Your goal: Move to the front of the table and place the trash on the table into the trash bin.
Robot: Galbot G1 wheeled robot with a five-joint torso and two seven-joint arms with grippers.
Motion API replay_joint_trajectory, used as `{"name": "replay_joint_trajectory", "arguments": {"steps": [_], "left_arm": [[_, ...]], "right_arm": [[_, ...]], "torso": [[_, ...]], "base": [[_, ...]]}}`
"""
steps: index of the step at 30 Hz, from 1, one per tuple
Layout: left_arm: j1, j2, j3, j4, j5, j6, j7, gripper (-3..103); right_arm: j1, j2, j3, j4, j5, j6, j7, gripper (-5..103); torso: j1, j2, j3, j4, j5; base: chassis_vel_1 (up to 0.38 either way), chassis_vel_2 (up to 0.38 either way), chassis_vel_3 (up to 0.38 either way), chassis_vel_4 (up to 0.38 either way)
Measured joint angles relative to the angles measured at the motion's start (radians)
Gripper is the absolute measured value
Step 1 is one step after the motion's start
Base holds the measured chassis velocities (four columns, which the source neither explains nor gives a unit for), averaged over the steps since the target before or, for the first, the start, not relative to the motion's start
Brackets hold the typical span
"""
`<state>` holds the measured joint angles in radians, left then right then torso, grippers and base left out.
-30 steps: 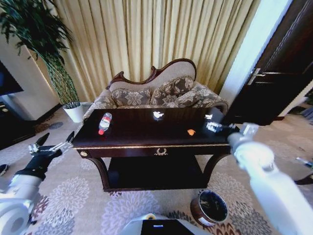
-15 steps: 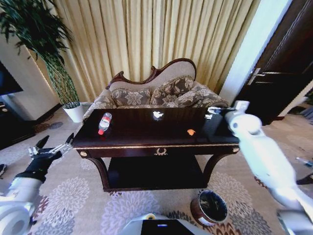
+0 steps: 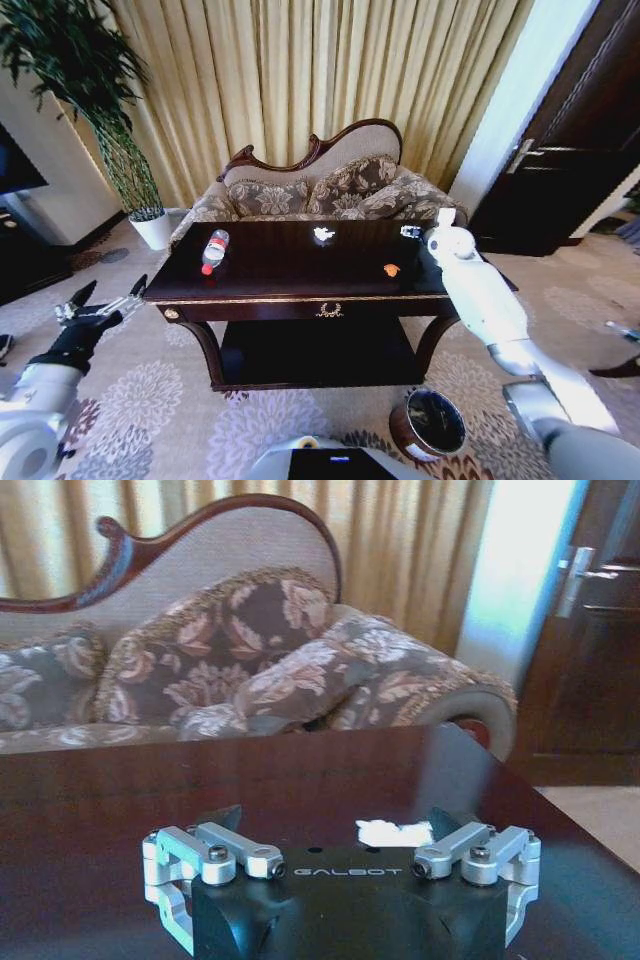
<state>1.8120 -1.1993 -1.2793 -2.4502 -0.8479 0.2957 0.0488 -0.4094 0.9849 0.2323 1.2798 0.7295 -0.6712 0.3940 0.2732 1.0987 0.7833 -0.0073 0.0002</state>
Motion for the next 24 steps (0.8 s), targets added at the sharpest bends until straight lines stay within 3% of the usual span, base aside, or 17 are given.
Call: {"name": "replay_joint_trajectory", "arguments": {"steps": [19,21,23,24], "left_arm": [[-0.002,0.003,-0.001,0.014,-0.005,-0.012,0.01,100],[-0.005,0.0,0.0,0.014,-0.005,-0.013,0.01,100],[-0.006,0.0,0.0,0.014,-0.005,-0.013,0.01,100],[-0.007,0.0,0.0,0.012,-0.006,-0.013,0.01,100]], "right_arm": [[0.011,0.01,0.01,-0.067,-0.023,0.002,0.023,101],[0.007,0.013,0.009,-0.067,-0.03,0.002,0.036,86],[0.003,0.013,0.008,-0.066,-0.034,0.002,0.038,86],[-0.002,0.014,0.008,-0.065,-0.043,0.002,0.039,80]], "torso": [[0.0,0.0,0.0,0.0004,-0.0003],[0.0,0.0,0.0,0.0004,-0.0003],[0.0,0.0,0.0,0.0003,-0.0002],[0.0,0.0,0.0,0.0003,-0.0001]], "base": [[0.0,0.0,0.0,0.0],[0.0,0.0,0.0,0.0],[0.0,0.0,0.0,0.0],[0.0,0.0,0.0,0.0]]}}
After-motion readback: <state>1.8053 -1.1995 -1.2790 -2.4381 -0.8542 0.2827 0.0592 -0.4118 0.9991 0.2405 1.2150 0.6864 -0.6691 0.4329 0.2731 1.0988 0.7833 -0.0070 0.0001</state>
